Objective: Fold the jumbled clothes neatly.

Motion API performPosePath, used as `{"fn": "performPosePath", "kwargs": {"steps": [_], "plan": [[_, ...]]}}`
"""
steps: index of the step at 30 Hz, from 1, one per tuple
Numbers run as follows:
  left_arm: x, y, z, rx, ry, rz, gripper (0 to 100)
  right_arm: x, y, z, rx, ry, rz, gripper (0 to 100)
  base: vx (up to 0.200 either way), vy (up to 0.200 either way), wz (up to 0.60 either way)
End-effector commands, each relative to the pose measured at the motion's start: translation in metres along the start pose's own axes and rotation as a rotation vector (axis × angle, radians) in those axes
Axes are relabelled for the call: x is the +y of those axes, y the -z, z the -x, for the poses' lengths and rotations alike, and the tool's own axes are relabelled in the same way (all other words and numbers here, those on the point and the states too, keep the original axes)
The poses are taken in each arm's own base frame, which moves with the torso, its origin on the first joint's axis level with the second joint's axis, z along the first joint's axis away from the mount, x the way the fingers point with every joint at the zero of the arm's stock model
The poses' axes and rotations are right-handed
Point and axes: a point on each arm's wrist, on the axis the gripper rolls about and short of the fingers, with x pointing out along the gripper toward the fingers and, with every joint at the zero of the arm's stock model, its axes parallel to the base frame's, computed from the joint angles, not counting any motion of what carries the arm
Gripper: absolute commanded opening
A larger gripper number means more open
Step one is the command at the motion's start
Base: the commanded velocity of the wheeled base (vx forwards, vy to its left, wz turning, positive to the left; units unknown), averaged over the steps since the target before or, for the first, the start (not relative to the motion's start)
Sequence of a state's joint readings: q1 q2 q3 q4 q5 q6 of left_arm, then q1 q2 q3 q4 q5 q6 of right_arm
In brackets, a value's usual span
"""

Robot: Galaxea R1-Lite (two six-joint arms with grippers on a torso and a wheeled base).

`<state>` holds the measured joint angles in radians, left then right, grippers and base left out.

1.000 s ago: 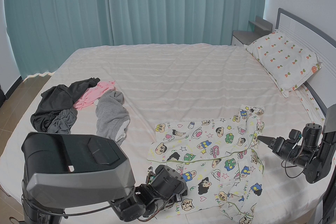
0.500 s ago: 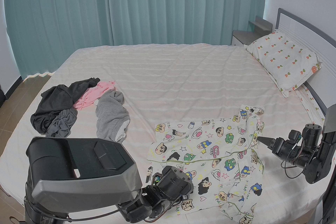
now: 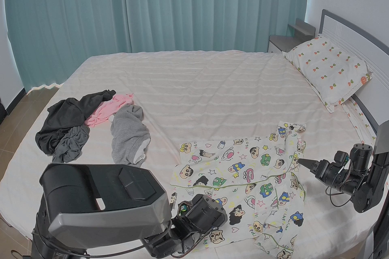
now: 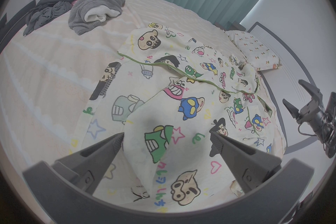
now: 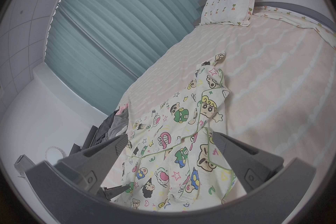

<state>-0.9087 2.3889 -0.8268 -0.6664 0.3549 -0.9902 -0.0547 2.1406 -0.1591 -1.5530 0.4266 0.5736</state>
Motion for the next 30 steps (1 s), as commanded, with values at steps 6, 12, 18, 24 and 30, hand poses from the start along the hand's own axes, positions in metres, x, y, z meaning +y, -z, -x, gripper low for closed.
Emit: {"fn": "performPosePath", "kwargs": {"steps": [6, 12, 18, 24, 30], "plan": [[0.006, -0.004, -0.002, -0.016, -0.026, 0.029, 0, -0.001, 0.001, -0.002, 0.001, -0.002, 0.001, 100, 0.0, 0.0, 0.0], [0.011, -0.006, -0.001, -0.048, -0.062, 0.031, 0, -0.001, 0.001, -0.002, 0.003, -0.002, 0.0, 100, 0.0, 0.0, 0.0], [0.014, -0.032, 0.007, -0.133, -0.074, 0.081, 0, -0.001, 0.003, 0.0, 0.01, 0.0, -0.002, 100, 0.0, 0.0, 0.0], [0.027, -0.061, 0.011, -0.19, -0.081, 0.106, 0, 0.0, 0.004, 0.0, 0.016, 0.0, -0.002, 100, 0.0, 0.0, 0.0], [0.046, -0.064, 0.005, -0.234, -0.073, 0.107, 0, -0.001, 0.005, 0.001, 0.019, 0.003, -0.005, 100, 0.0, 0.0, 0.0]]}}
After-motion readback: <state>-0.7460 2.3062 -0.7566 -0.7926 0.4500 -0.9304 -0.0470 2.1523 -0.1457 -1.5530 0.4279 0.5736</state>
